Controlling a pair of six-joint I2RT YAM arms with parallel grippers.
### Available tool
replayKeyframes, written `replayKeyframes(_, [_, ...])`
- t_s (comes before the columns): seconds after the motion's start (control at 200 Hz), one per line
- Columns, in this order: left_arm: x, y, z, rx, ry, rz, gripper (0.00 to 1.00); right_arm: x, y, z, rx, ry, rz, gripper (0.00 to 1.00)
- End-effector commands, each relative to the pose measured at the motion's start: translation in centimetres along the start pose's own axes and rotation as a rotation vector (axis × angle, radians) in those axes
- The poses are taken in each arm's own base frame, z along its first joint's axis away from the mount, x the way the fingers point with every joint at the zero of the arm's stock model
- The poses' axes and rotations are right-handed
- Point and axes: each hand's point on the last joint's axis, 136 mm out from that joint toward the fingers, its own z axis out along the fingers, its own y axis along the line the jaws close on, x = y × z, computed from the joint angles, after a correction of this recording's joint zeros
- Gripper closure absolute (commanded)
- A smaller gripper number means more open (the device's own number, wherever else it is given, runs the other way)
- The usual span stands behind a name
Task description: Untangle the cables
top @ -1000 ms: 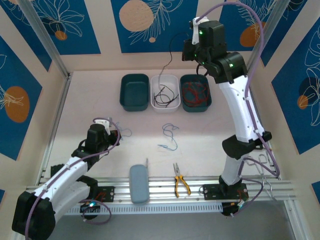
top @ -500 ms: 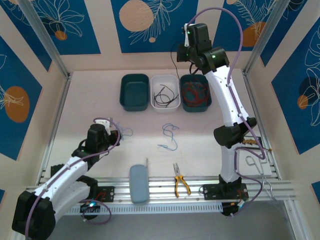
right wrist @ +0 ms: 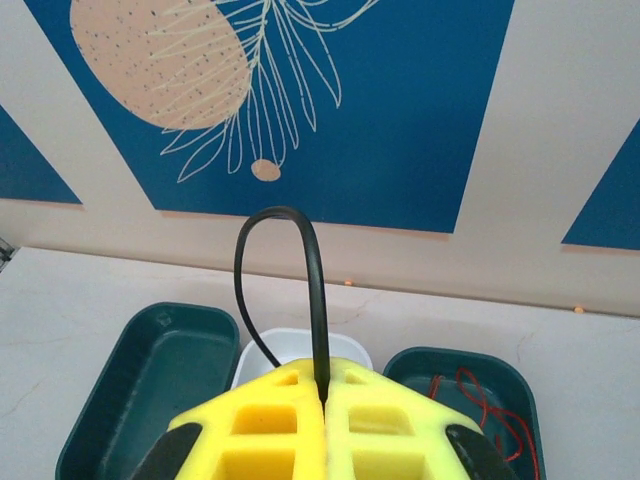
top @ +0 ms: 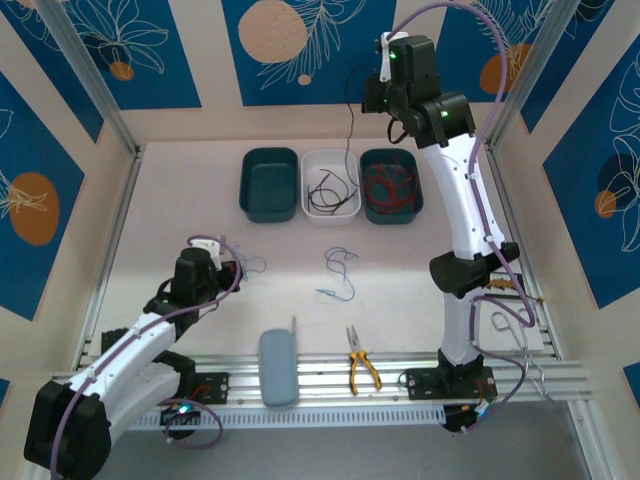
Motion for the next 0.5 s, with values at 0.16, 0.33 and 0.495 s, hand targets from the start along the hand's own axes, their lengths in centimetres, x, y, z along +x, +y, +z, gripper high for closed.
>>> replayKeyframes(0.16, [-0.8, -0.6, -0.3, 0.029, -0.023, 0.001, 0.97, -0.3, 0.3, -0.8, -0.01, -0.02, 0.0, 1.0])
replayKeyframes(0.33, [-0.5, -0.5, -0.5, 0.026, -0.024, 0.0, 0.97, 1.0, 0.4, 1.2, 0.002, 0.021, 0.005, 1.0])
replayKeyframes(0.495, [-0.2, -0.3, -0.7, 0.022, -0.022, -0.004, 0.97, 2.3, 0.3, 3.4, 0.018, 0.056, 0.015, 1.0])
